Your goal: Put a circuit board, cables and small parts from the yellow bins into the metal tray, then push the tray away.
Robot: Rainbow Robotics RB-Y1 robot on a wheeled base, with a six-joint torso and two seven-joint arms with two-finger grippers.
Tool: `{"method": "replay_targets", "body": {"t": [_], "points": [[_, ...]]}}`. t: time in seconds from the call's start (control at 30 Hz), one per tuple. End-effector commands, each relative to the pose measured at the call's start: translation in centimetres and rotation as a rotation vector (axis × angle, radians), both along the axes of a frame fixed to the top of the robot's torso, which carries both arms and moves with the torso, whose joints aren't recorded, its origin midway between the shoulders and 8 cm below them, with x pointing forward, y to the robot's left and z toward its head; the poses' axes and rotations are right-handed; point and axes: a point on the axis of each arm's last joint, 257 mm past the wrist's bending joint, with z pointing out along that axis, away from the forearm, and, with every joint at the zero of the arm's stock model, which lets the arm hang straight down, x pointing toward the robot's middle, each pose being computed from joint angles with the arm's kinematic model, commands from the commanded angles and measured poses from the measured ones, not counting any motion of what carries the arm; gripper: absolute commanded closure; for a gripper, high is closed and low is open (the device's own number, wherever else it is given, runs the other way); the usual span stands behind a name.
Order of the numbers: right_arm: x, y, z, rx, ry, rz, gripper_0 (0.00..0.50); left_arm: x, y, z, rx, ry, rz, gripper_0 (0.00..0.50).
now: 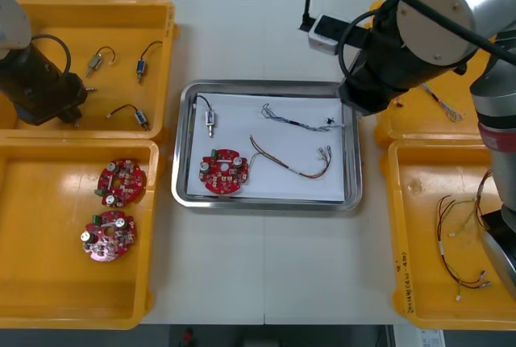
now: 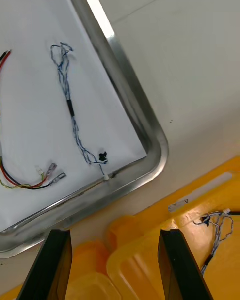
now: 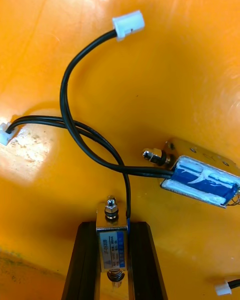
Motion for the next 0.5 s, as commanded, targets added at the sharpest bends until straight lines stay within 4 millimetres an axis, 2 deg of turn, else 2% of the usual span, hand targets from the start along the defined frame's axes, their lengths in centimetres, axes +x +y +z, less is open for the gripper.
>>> {"method": "replay_targets", "body": {"t": [0.03, 0.13, 0.27, 0.5], "points": [[0.2, -2.9, 3.3, 0.059, -0.108, -0.066, 0.000, 2.2, -1.8, 4.8, 0.016, -0.086, -0.114, 0.500], [0.1, -4.9, 3.6, 0.089, -0.120, -0.111, 0.000, 2.1, -1.7, 5.9, 0.018, -0.091, -0.119, 0.500], [-0.1, -9.6, 3.5, 0.148, -0.118, -0.227, 0.000, 1.4, -1.5, 8.1, 0.029, -0.091, -0.130, 0.500], [-1.1, -15.8, 3.0, 0.231, -0.108, -0.424, 0.000, -0.1, -1.7, 11.3, 0.056, -0.080, -0.163, 0.500]]}}
